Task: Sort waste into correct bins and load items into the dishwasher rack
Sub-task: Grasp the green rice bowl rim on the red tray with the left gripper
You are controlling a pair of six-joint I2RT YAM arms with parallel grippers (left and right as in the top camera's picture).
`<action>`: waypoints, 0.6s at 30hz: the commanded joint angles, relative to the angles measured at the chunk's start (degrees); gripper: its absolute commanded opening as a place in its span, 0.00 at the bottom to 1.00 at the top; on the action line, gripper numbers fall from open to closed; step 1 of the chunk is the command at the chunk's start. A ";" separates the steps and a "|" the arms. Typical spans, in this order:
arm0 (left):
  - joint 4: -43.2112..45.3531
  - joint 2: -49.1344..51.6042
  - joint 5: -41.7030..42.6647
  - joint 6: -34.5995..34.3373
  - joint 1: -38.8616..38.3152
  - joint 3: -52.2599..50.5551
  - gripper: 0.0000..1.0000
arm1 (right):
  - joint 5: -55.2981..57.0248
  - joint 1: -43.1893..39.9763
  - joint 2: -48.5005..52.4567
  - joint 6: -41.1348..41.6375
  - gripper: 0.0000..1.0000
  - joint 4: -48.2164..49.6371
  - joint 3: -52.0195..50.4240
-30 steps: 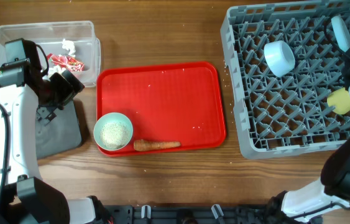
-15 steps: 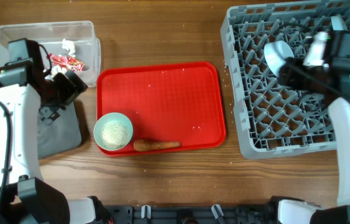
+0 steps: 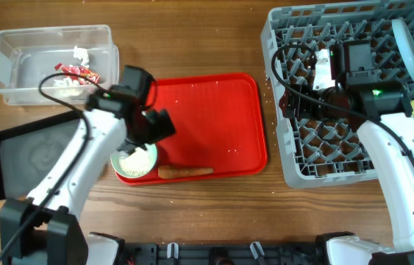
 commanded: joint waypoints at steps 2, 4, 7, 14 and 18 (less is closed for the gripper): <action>6.64 -0.24 -1.33 -2.32 -6.01 -6.32 0.94 | -0.74 0.07 -0.83 -0.42 0.87 -0.04 -0.17; 8.94 0.50 -2.14 -2.34 -6.97 -7.89 0.90 | -0.74 0.07 -0.83 -0.46 0.87 -0.02 -0.17; 9.64 2.86 -3.82 -2.29 -6.95 -8.39 0.89 | -0.72 0.07 -0.83 -0.68 0.87 -0.11 -0.17; 12.17 8.13 -7.69 -2.25 -6.95 -8.39 0.66 | -0.72 0.07 -0.83 -0.76 0.87 -0.13 -0.17; 12.61 9.25 -10.23 -2.27 -6.95 -8.39 0.47 | -0.72 0.07 -0.83 -0.79 0.87 -0.11 -0.17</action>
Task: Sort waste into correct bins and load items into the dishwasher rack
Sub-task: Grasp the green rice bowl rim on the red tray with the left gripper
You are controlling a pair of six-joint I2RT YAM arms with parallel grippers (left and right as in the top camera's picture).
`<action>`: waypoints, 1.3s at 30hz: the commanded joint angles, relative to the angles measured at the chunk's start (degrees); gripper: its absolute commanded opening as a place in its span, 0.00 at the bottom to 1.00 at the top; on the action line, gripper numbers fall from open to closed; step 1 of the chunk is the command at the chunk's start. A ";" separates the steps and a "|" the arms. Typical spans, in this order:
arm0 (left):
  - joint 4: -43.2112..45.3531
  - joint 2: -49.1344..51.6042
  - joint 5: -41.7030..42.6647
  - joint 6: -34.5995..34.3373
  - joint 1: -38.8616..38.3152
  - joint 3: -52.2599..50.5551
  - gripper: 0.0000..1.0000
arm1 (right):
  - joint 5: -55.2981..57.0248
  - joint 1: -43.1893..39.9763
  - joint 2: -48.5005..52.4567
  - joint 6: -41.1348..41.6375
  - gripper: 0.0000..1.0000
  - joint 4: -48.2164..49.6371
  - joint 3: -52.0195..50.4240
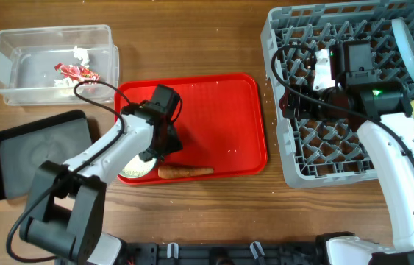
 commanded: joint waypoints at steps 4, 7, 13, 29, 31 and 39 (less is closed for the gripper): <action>0.37 2.05 -4.22 -0.26 -0.15 -0.59 0.33 | -0.72 0.07 -0.83 -0.74 0.87 -0.28 -0.17; 0.35 3.56 -4.20 -0.26 -0.15 -0.59 0.27 | -0.72 0.07 -0.83 -0.79 0.87 -0.26 -0.17; 0.11 4.90 -4.20 0.15 -0.11 -0.57 0.09 | -0.72 0.07 -0.83 -0.74 0.87 -0.52 -0.17; -7.04 1.44 -4.13 0.35 -0.11 4.72 0.04 | -0.70 0.07 -0.83 -0.66 0.82 -1.27 -0.17; -9.20 1.33 -4.13 0.37 -0.11 5.92 0.04 | -0.68 0.07 -0.83 -0.74 0.82 -1.27 -0.17; -15.23 1.25 -4.15 0.68 -0.11 11.08 0.04 | 0.61 0.02 -0.83 -0.72 0.82 -1.86 -0.17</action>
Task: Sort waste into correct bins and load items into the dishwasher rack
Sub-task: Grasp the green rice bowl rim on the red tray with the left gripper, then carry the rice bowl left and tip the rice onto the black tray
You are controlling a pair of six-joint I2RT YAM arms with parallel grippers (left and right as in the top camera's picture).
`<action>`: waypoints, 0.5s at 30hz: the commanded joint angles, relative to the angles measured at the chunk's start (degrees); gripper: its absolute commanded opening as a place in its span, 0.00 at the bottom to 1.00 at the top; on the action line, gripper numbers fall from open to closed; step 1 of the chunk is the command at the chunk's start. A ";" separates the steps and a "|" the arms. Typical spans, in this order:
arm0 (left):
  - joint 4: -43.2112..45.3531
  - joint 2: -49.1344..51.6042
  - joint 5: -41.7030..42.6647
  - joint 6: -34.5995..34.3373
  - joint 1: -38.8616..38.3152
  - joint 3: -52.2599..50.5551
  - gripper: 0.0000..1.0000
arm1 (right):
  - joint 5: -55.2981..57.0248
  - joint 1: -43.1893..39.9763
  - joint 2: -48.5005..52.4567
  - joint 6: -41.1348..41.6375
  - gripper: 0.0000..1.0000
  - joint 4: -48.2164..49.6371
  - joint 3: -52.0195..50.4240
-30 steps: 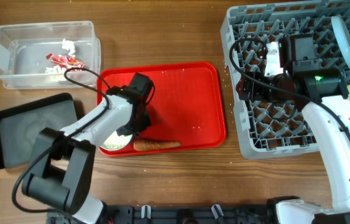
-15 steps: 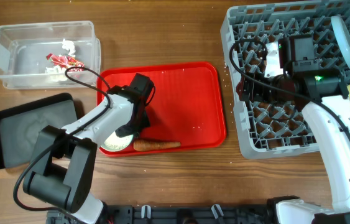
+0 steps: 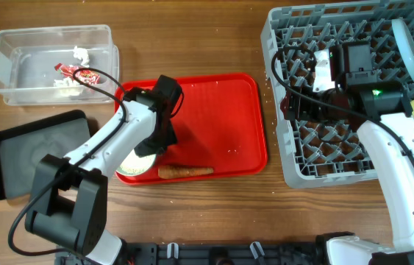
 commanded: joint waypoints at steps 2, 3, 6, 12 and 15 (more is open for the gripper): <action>-1.79 -1.55 -0.15 0.50 -0.11 2.34 0.04 | 0.57 0.02 -0.83 -0.72 0.82 -0.59 -0.17; -2.10 -1.55 -0.15 0.50 -0.11 2.40 0.04 | 0.57 0.02 -0.83 -0.72 0.82 -0.59 -0.17; -2.78 -2.19 -0.15 0.50 -0.11 2.43 0.04 | 0.55 0.02 -0.83 -0.68 0.82 -0.90 -0.17; -4.50 -6.21 -0.13 1.62 3.04 2.49 0.04 | 0.57 0.02 -0.85 -0.74 0.82 -1.20 -0.17; -5.49 -9.42 0.85 6.10 9.09 2.49 0.04 | 0.57 0.02 -0.85 -0.76 0.82 -1.11 -0.17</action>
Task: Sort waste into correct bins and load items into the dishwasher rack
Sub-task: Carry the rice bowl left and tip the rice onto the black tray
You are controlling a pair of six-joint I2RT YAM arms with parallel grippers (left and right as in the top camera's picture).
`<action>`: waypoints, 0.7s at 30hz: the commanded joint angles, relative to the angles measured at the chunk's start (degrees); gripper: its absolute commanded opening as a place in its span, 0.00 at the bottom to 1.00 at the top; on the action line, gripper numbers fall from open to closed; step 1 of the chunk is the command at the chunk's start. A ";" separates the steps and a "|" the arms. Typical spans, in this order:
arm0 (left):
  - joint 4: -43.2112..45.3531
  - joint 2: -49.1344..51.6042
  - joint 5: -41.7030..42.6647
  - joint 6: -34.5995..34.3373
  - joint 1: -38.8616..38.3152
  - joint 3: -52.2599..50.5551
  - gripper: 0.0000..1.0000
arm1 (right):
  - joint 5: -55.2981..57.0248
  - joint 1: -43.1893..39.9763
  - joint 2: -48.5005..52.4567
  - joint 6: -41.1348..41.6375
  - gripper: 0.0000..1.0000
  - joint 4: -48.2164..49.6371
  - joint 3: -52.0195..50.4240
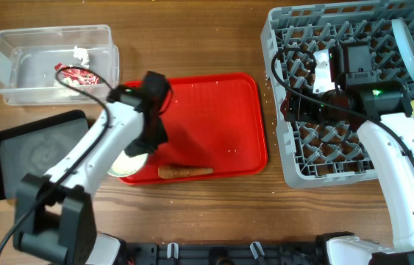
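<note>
A white bowl (122,165) sits at the front left corner of the red tray (214,118), half hidden under my left arm. My left gripper (145,144) hangs over the bowl's right rim, with its fingers hidden by the wrist. An orange-brown stick of food (184,171) lies along the tray's front edge. The grey dishwasher rack (317,165) stands at the right. My right gripper (293,107) reaches into the rack's left side next to something dark red; whether it is open or shut is hidden.
A clear plastic bin (15,51) with a red wrapper and white scraps stands at the back left. A black tray (23,158) lies in front of it. In the rack are a white plate (407,44) and a yellow item.
My left arm has swung to the left, its wrist now nearer the clear bin. The bowl sits slightly further left at the tray's corner. The right arm has not moved.
At first my left gripper was over the bowl's rim, with the arm lying across the black tray. Then the arm lay along the tray's left edge, its gripper still at the bowl. Now arm and bowl stand a little further left. The right arm stayed in the rack.
</note>
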 commanded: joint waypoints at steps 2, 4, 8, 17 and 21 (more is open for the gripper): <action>-0.42 -6.34 1.90 8.48 10.10 1.44 0.04 | 0.55 0.02 -0.85 -0.74 0.82 -0.22 -0.17; 0.68 -8.15 5.86 13.86 15.50 1.44 0.04 | 0.55 0.02 -0.85 -0.74 0.82 -0.13 -0.17; 2.95 -8.37 17.97 21.88 27.15 1.42 0.04 | 0.55 0.02 -0.85 -0.72 0.82 -0.28 -0.17; 7.76 -6.60 33.05 25.73 46.73 1.31 0.04 | 0.70 0.02 -0.85 -0.76 0.82 -0.50 -0.17; 8.57 -2.60 38.12 27.39 50.51 1.31 0.04 | 0.98 0.02 -0.85 -0.76 0.82 -0.83 -0.17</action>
